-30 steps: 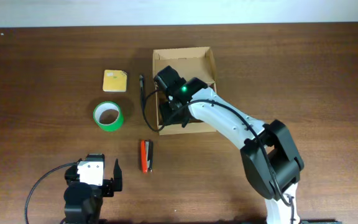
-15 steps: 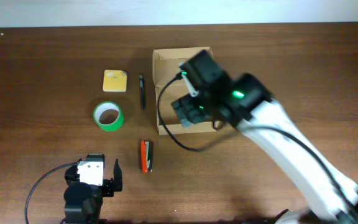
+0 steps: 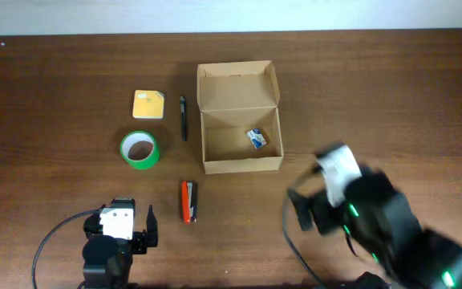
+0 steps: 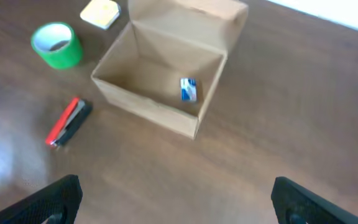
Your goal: Pack container
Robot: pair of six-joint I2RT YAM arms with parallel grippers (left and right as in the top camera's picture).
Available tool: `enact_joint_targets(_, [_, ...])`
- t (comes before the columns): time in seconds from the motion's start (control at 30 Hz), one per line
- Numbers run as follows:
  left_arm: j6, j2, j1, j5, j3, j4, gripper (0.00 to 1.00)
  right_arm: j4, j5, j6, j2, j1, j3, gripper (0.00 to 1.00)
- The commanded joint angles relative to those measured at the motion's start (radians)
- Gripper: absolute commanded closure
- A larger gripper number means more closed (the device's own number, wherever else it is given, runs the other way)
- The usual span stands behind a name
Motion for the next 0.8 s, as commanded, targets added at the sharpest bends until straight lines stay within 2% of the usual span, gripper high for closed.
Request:
enact_joint_targets(0.0, [-0.006, -0.01, 0.007, -0.008, -0.003, 0.004, 0.0, 0.006, 0.029, 0.102, -0.201, 0.001, -0.122, 0.01])
enact_joint_targets(0.2, [-0.006, -0.01, 0.007, -0.008, -0.003, 0.004, 0.0, -0.012, 0.063, 0.145, -0.493, 0.001, -0.247, 0.01])
enact_joint_targets(0.3, [-0.006, -0.01, 0.007, -0.008, -0.003, 0.004, 0.0, -0.012, 0.105, 0.144, -0.565, 0.001, -0.27, 0.01])
enact_joint_targets(0.63, [-0.006, -0.01, 0.007, -0.002, -0.003, 0.005, 0.0, -0.012, 0.119, 0.144, -0.582, 0.001, -0.276, 0.01])
enact_joint_targets(0.77, [-0.006, -0.01, 0.007, 0.108, 0.006, 0.069, 0.0, -0.012, 0.119, 0.144, -0.582, 0.001, -0.276, 0.01])
